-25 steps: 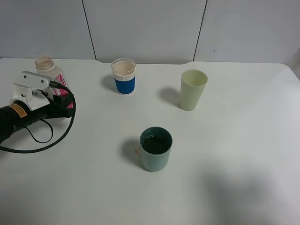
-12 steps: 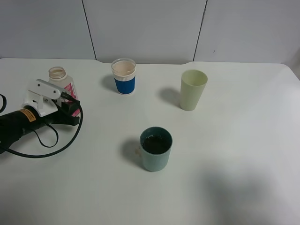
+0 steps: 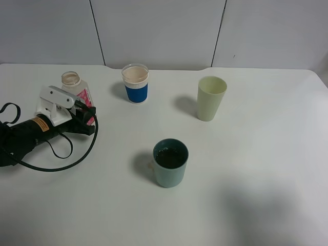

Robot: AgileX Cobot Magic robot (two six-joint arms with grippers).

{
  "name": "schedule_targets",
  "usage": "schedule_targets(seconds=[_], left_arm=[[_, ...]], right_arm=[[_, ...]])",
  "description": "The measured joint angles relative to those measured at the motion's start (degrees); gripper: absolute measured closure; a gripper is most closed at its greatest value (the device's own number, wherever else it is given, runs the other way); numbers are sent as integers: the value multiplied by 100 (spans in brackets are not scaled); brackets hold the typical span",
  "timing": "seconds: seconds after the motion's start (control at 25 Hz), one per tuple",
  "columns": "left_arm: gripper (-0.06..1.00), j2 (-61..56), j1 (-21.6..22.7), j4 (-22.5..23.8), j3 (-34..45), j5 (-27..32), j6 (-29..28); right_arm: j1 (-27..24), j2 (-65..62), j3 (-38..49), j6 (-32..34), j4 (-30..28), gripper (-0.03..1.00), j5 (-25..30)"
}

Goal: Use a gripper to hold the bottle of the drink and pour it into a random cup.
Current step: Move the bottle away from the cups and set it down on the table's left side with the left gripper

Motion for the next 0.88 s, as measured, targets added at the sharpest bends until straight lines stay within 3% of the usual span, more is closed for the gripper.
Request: schedule_targets(seconds=[0.36, 0.44, 0.52, 0.68, 0.88], left_arm=[[59, 2, -6, -6, 0, 0, -7], [53, 2, -6, -6, 0, 62, -138], [41, 67, -18, 18, 6, 325, -456], [17, 87, -18, 4, 1, 269, -1286], [13, 68, -18, -2, 1, 226, -1504]], right_arm=[[0, 0, 0, 0, 0, -3, 0], [0, 0, 0, 0, 0, -3, 0], [0, 0, 0, 0, 0, -3, 0], [0, 0, 0, 0, 0, -3, 0], [0, 0, 0, 0, 0, -3, 0]])
